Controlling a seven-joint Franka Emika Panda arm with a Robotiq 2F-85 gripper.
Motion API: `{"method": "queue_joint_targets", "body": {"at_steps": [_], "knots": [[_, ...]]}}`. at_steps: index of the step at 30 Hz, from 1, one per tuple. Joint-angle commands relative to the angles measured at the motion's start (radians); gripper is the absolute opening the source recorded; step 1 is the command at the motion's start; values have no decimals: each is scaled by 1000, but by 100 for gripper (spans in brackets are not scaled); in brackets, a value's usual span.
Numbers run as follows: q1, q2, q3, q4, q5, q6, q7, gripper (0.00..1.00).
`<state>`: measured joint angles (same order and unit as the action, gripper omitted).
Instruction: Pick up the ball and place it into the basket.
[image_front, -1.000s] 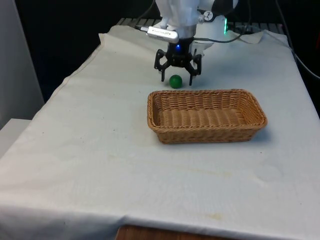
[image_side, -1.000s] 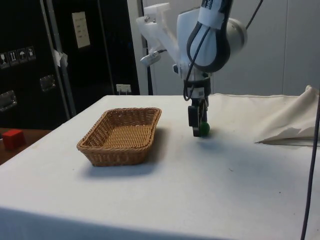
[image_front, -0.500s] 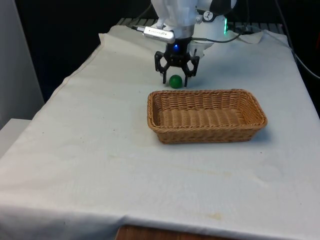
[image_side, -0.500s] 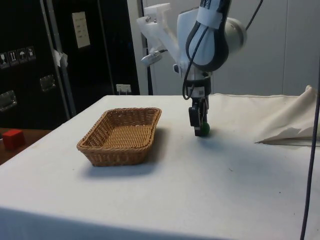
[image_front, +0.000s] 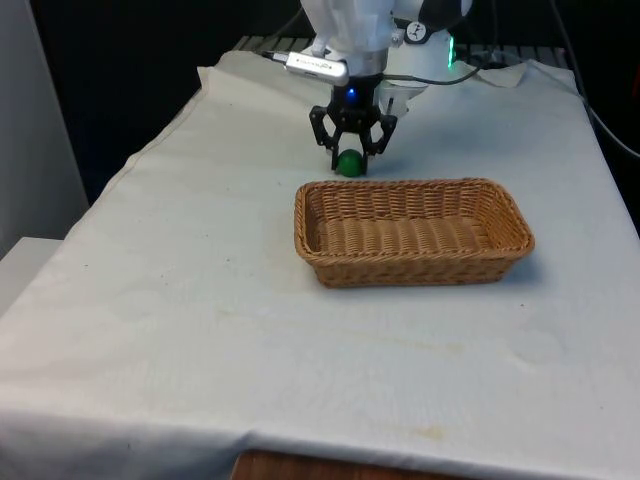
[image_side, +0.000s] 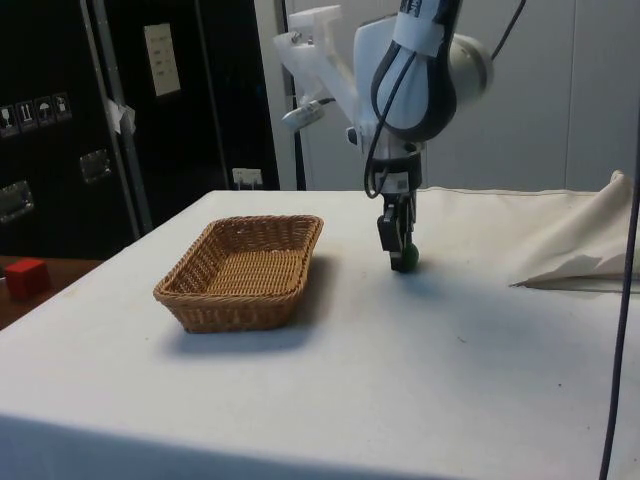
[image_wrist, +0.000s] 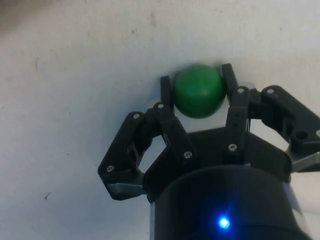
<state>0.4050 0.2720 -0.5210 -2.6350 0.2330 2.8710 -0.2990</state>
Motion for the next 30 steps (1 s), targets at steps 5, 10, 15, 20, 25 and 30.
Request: {"method": "queue_joint_targets", "body": {"at_steps": [5, 10, 15, 20, 25, 30], "knots": [[0, -48, -13, 0, -6, -36, -5, 1], [0, -87, -23, 2, -5, -62, -12, 1], [4, -142, -56, 7, -53, -110, 2, 1], [1, -179, -56, 4, -44, -123, -13, 1], [1, -216, -69, 32, -93, -178, 19, 1], [1, -242, -66, 42, -79, -199, 6, 1]]}}
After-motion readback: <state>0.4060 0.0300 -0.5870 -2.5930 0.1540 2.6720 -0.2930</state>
